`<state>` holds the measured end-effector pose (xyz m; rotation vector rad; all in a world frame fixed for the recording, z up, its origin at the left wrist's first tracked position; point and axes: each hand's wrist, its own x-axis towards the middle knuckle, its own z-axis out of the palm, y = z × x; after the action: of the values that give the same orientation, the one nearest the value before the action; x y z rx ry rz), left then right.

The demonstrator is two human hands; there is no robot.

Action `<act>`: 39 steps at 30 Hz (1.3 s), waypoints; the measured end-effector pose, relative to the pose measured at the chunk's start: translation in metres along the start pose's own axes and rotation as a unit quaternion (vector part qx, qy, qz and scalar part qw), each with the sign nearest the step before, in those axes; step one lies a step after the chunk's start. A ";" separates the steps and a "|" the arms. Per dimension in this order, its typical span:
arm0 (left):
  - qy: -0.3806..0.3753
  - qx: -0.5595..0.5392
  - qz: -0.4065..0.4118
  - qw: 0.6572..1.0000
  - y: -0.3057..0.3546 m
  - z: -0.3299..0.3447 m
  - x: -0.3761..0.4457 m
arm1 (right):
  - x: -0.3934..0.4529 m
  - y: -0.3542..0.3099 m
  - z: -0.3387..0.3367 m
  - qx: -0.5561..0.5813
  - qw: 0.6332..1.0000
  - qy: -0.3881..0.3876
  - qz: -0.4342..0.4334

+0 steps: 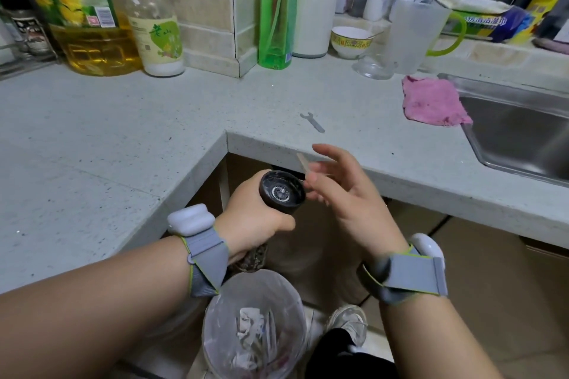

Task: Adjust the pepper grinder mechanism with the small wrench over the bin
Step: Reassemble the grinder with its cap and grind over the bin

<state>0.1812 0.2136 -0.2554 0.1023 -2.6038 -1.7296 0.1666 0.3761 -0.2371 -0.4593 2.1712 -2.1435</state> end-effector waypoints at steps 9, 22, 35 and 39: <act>-0.085 0.088 0.003 0.993 -0.001 0.001 -0.004 | -0.012 0.023 0.014 -0.132 0.991 -0.007 -0.015; -0.072 0.031 -0.056 0.995 -0.002 0.006 -0.006 | -0.017 0.031 0.013 0.131 0.986 0.075 -0.070; -0.059 -0.014 -0.016 0.998 -0.003 0.004 -0.006 | -0.023 0.040 0.022 -0.036 0.995 0.057 -0.076; -0.051 0.019 -0.022 0.998 -0.003 0.002 -0.004 | -0.024 0.038 0.022 -0.065 0.996 0.035 -0.057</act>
<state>0.1848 0.2146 -0.2591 0.0758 -2.7277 -1.7431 0.1883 0.3602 -0.2791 -0.5383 2.3881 -2.1125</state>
